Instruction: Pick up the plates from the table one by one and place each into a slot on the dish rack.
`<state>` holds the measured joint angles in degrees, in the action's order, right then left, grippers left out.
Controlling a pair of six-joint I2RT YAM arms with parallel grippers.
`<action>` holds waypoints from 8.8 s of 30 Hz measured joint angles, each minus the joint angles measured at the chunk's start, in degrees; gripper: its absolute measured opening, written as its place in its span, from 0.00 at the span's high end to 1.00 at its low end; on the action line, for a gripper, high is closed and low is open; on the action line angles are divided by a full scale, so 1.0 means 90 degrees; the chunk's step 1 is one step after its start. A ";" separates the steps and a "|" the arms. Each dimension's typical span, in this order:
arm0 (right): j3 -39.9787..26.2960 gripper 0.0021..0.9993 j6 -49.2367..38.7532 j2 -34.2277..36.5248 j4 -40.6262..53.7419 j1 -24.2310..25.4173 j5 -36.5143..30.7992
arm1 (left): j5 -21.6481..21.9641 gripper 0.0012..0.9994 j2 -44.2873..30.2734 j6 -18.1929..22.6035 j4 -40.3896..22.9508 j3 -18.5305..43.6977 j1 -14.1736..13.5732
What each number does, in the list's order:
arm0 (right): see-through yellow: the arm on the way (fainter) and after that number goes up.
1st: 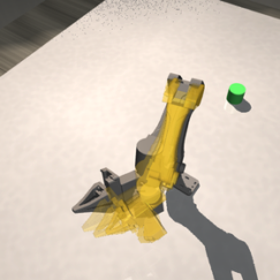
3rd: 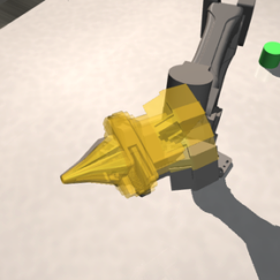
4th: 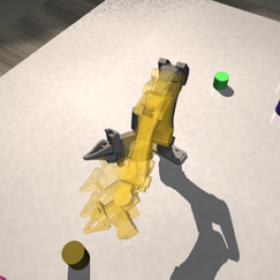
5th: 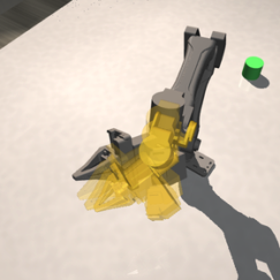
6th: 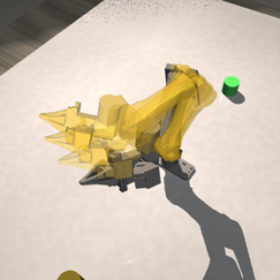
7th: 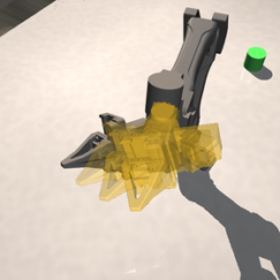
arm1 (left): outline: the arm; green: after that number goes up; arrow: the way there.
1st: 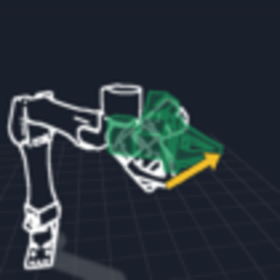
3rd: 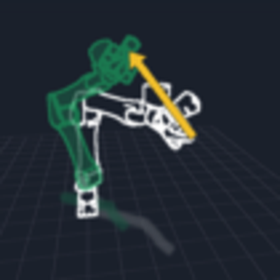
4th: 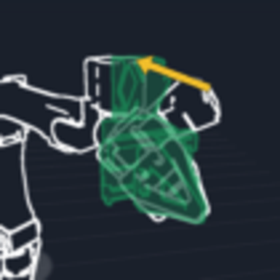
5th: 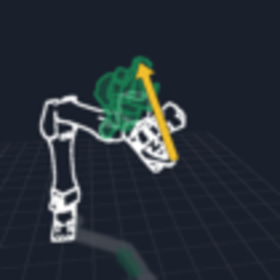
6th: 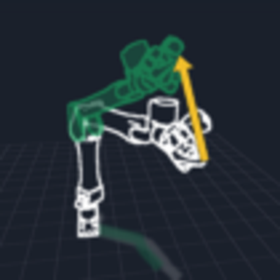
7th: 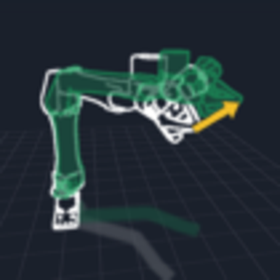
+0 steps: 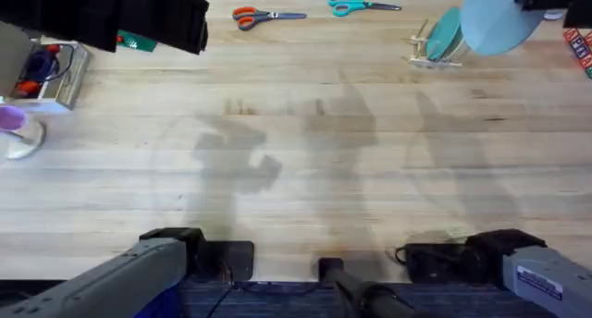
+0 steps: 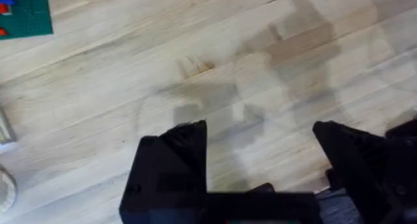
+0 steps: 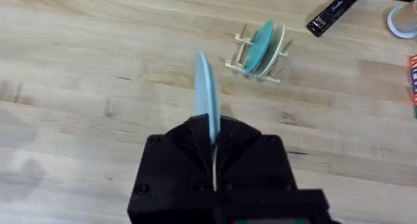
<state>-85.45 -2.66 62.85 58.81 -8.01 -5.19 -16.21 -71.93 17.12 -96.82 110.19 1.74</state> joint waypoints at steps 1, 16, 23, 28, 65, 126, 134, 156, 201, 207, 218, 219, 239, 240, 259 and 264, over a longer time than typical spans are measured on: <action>0.0000 0.97 -0.0002 0.0000 0.0000 0.0000 0.0000 | 0.0000 0.01 0.0001 0.0001 0.0000 0.0001 0.0000; 0.0000 0.97 -0.0022 0.0000 0.0000 0.0000 0.0000 | 0.0000 0.01 0.0001 0.0000 0.0000 0.0000 0.0000; 0.0000 0.97 0.0086 0.0000 0.0009 0.0000 0.0002 | 0.0000 0.01 0.0001 0.0001 -0.0002 0.0000 0.0000; 0.0000 0.97 0.0263 0.0000 -0.0020 0.0000 0.0002 | 0.0000 0.01 0.0001 0.0002 0.0001 0.0000 0.0000; 0.0000 0.97 0.1779 0.1621 -0.1179 0.0787 -0.2569 | 0.0000 0.01 0.0001 0.0000 -0.0002 0.0001 0.0000; 0.0000 0.97 0.1290 0.3251 -0.2490 0.1345 -0.1936 | 0.0000 0.01 0.0001 0.0002 -0.0001 0.0000 0.0000; 0.0000 0.97 0.1290 0.3478 -0.2643 0.1345 -0.1936 | 0.0000 0.01 0.0001 0.0002 -0.0002 0.0000 0.0000; 0.0000 0.97 0.1290 0.3852 -0.3017 0.1382 -0.1800 | 0.0000 0.01 0.0001 0.0001 0.0000 0.0000 0.0000; 0.0000 0.97 0.1269 0.4363 -0.3278 0.1484 -0.1550 | 0.0000 0.01 0.0001 0.0000 -0.0001 0.0000 0.0000; 0.0000 0.97 0.1136 0.4379 -0.3342 0.1494 -0.1346 | 0.0000 0.01 0.0001 0.0000 -0.0001 0.0000 0.0000; 0.0000 0.97 0.1095 0.4412 -0.3347 0.1506 -0.1295 | 0.0000 0.01 0.0001 0.0000 -0.0001 0.0000 0.0000; 0.0000 0.97 0.1095 0.4438 -0.3349 0.1513 -0.1294 | 0.0000 0.00 0.0001 0.0000 -0.0002 0.0001 0.0000; 0.0000 0.96 0.1095 0.4631 -0.3407 0.1555 -0.1273 | 0.0000 0.01 0.0001 0.0000 -0.0001 0.0000 0.0000; 0.0000 0.94 0.1095 0.4631 -0.3407 0.1566 -0.1273 | 0.0000 0.01 0.0001 0.0000 -0.0001 0.0000 0.0000; 0.0000 0.78 0.1095 0.4631 -0.3390 0.1586 -0.1273 | 0.0000 0.01 0.0001 0.0002 0.0001 0.0002 0.0000; 0.0000 0.75 0.1095 0.4601 -0.3398 0.1588 -0.1273 | 0.0000 0.01 0.0000 0.0002 -0.0002 0.0000 0.0000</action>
<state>-85.45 7.20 104.26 28.23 6.28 -16.64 -16.21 -71.93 17.14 -96.84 110.19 1.74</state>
